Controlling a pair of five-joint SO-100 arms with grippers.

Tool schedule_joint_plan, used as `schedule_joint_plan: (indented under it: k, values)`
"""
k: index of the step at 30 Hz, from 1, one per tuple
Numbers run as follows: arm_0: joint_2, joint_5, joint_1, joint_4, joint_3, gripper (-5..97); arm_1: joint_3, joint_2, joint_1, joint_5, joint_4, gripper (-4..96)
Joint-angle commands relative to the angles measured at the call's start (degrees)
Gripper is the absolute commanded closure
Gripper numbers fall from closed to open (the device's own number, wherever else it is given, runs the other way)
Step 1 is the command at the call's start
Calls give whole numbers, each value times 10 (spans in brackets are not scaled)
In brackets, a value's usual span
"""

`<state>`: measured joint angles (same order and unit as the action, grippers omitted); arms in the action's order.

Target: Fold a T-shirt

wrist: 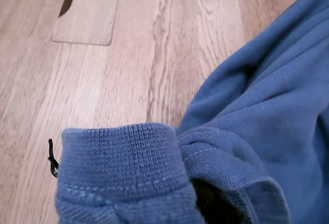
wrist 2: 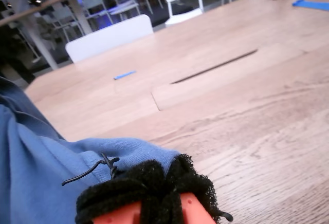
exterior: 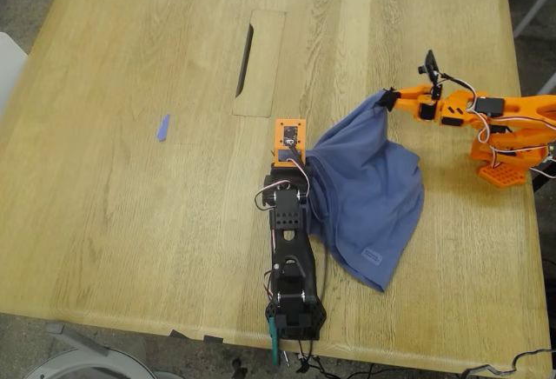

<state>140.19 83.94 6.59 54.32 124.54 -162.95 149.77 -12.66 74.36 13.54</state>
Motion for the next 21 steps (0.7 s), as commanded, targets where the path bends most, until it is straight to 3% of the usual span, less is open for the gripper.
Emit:
schedule_joint_plan:
  k: [1, 14, 21]
  values:
    - [6, -11, 55, -47, 7, 919, 52, -66, -47, 7, 54, 910]
    - [-147, -11, 118, -297, 17, 919, 152, -366, -94, 27, 297, 911]
    - [-271, -11, 143, -411, -47, 919, 235, -499, -136, 27, 354, 911]
